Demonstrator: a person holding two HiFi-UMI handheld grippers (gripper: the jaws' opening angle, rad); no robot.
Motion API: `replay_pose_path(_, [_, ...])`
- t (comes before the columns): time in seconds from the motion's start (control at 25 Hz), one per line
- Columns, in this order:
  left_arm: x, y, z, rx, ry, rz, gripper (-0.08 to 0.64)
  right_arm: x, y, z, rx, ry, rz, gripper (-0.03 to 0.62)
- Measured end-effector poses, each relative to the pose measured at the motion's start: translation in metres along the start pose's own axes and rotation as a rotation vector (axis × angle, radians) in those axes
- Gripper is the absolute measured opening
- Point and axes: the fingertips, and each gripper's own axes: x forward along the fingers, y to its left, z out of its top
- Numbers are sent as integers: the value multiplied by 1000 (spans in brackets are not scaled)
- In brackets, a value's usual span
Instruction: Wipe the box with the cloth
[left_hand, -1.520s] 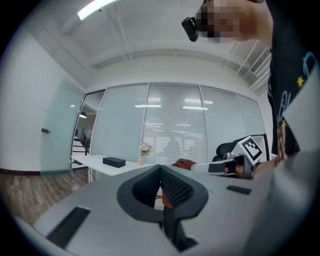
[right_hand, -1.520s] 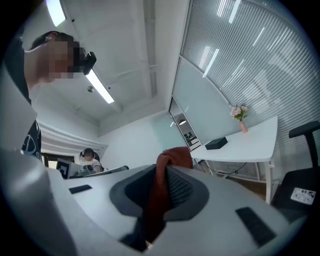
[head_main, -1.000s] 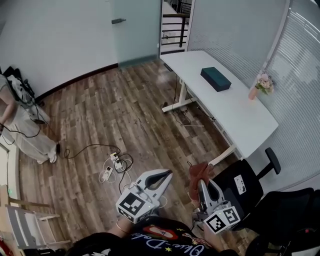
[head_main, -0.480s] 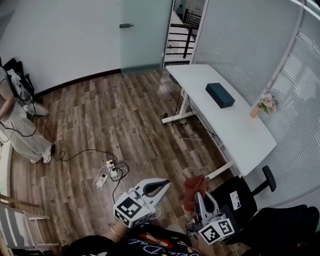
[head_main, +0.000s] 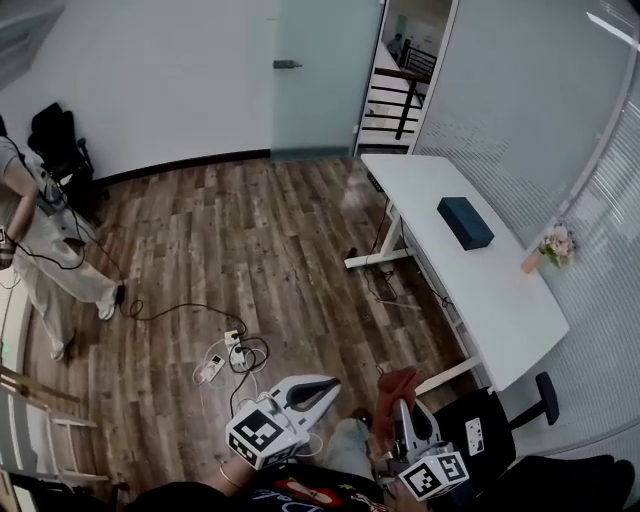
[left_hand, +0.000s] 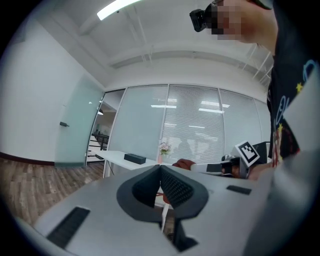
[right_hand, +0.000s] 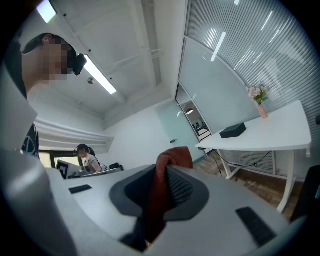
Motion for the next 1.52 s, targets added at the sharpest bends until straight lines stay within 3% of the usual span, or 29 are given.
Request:
replay_pose_path(0.28, [16,40,-2,8,16,136,3,59,-17,-1,22,55,121,51])
replay_pose_path(0.72, [70,94,-1,-28,55,291,3,127,-92,6,94,115,178,51])
replay_pose_path(1.16, [154,119,24,13,89,401,3,186,-161,54,134,100,298,51])
replay_pose_path(1.52, [234,129,26,-6,111,404,3,201,-233,80,168,95,286,51])
